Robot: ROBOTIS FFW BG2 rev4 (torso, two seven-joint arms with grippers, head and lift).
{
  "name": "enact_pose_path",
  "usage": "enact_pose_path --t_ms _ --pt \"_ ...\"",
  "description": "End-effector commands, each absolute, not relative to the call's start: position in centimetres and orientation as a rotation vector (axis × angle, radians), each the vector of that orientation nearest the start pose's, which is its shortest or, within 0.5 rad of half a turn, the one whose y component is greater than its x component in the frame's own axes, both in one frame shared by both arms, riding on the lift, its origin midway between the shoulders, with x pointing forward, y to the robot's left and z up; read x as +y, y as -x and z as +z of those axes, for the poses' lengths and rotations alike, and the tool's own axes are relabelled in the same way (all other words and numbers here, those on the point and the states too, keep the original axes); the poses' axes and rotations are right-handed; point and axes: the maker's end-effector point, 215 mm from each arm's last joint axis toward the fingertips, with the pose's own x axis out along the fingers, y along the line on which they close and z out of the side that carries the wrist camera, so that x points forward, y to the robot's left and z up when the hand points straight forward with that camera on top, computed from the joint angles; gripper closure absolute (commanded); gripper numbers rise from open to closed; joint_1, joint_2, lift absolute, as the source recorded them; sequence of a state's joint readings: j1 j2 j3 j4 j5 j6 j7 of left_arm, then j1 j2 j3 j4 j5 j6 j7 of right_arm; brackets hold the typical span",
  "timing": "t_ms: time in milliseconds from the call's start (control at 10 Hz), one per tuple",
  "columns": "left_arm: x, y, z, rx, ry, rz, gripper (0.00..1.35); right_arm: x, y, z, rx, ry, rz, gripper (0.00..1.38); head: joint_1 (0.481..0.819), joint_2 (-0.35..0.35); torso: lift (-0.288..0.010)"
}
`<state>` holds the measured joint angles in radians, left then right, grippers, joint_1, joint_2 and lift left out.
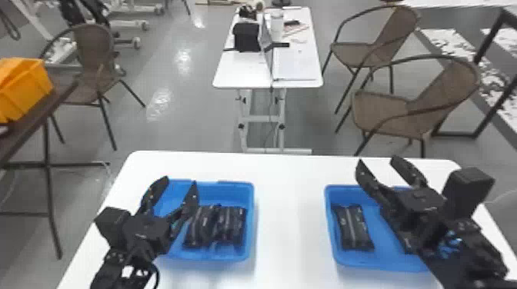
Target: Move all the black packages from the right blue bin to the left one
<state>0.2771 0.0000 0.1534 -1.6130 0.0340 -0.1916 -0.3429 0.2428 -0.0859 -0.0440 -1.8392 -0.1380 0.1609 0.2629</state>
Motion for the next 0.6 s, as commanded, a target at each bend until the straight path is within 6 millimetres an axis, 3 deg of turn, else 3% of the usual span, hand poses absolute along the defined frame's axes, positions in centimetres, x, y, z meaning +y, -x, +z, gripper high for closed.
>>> enact_pose_path --t_ms 0,100,300,500 --pt "25.6 -48.4 -37.4 -0.015 -0.002 -0.168 0.10 -23.0 -51.2 -37.5 0.157 -0.009 0.192 0.41 0.695 0.041 0.000" --pt "26.8 -47.9 -35.3 -0.047 -0.004 -0.148 0.10 -24.9 -50.6 -39.1 0.205 0.008 0.151 0.42 0.695 0.032 0.000" --pt "27.9 -47.3 -33.2 -0.076 0.014 -0.129 0.10 -28.9 -48.1 -43.9 0.335 0.017 0.051 0.41 0.695 0.019 0.000" --pt "27.6 -47.2 -33.0 -0.075 0.016 -0.133 0.10 -29.8 -46.6 -49.1 0.449 -0.049 0.019 0.41 0.695 -0.016 0.000"
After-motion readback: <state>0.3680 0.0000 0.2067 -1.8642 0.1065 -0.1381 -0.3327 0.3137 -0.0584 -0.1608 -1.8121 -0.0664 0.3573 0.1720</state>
